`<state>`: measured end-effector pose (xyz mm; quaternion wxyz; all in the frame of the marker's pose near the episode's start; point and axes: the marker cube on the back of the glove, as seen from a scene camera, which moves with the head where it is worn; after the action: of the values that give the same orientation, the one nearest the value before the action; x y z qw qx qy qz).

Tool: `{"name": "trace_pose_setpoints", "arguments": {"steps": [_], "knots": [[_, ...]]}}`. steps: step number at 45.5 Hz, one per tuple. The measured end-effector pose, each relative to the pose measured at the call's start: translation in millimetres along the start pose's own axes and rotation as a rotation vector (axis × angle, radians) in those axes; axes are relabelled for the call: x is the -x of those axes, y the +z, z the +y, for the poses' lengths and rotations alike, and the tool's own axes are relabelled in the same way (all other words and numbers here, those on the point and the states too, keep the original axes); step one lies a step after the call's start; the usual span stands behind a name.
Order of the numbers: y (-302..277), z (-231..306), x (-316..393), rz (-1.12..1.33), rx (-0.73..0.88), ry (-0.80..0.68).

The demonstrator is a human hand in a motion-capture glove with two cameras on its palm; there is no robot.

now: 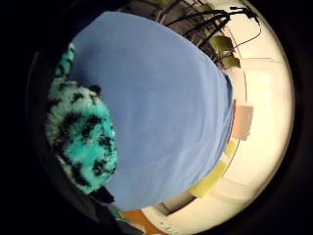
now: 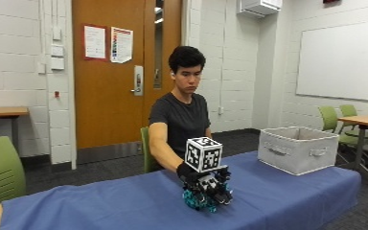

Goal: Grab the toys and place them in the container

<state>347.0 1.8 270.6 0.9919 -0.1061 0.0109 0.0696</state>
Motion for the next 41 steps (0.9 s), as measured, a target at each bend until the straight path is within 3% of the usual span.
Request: {"name": "trace_pose_setpoints", "arguments": {"steps": [28, 41], "knots": [[-10.0, 10.9, -13.0, -0.066, -0.118, 0.109], [-24.2, 21.5, -3.6, 0.053, -0.064, 0.103]]}}
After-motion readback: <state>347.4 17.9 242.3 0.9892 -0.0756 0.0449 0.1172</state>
